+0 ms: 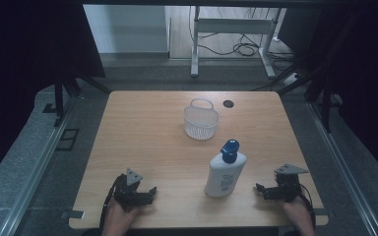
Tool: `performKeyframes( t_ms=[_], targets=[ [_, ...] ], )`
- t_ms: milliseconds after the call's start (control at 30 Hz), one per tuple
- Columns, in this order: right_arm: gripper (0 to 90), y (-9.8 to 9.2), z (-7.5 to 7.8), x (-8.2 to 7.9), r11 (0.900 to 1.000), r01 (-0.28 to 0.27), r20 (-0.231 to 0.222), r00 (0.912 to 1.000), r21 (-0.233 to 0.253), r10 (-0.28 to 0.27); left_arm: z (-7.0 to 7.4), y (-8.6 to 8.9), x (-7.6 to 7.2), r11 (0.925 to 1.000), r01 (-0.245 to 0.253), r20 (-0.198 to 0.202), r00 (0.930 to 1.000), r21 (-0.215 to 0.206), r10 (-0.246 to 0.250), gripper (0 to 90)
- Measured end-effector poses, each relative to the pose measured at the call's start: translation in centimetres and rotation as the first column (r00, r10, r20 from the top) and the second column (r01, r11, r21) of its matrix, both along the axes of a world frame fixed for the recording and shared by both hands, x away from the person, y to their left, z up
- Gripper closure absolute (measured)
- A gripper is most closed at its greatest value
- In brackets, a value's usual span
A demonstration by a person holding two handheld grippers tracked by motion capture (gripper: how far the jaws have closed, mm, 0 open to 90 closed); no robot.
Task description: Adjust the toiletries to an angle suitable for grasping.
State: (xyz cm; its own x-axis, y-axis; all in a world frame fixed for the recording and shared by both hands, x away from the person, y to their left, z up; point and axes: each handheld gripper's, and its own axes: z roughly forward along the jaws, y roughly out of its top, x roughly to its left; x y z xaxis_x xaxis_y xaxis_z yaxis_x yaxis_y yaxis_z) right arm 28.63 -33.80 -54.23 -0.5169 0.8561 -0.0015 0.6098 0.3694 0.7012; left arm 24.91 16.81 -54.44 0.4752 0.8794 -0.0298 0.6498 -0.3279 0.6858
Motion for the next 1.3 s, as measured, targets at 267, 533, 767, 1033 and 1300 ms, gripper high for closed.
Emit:
performKeyframes(
  t_ms=[267, 533, 767, 1033, 1300],
  targets=[
    [0.0, 0.01, 0.00, -0.02, 1.000, -0.003, 0.000, 1.0000, 0.000, 0.003, 0.00, -0.01, 0.00, 1.0000, 0.000, 0.000, 1.0000, 0.000, 0.000, 10.6],
    [0.0, 0.03, 0.00, -0.05, 1.000, -0.004, 0.000, 1.0000, 0.000, 0.004, 0.00, 0.00, 0.00, 1.0000, 0.000, 0.000, 1.0000, 0.000, 0.000, 10.6],
    [0.0, 0.03, 0.01, -0.07, 1.000, -0.005, 0.000, 1.0000, 0.000, 0.005, 0.00, 0.00, 0.00, 1.0000, 0.000, 0.000, 1.0000, 0.000, 0.000, 10.6],
    [0.0, -0.09, 0.01, -0.09, 1.000, -0.018, 0.002, 0.9998, 0.001, 0.018, 0.00, 0.00, 0.00, 1.0000, 0.000, 0.000, 1.0000, 0.000, 0.000, 10.6],
    [7.4, -0.11, 0.35, -0.23, 0.999, -0.047, -0.003, 0.9989, 0.004, 0.047, 0.00, 0.00, 0.01, 1.0000, 0.000, 0.000, 1.0000, 0.000, 0.000, 10.6]
  ],
)
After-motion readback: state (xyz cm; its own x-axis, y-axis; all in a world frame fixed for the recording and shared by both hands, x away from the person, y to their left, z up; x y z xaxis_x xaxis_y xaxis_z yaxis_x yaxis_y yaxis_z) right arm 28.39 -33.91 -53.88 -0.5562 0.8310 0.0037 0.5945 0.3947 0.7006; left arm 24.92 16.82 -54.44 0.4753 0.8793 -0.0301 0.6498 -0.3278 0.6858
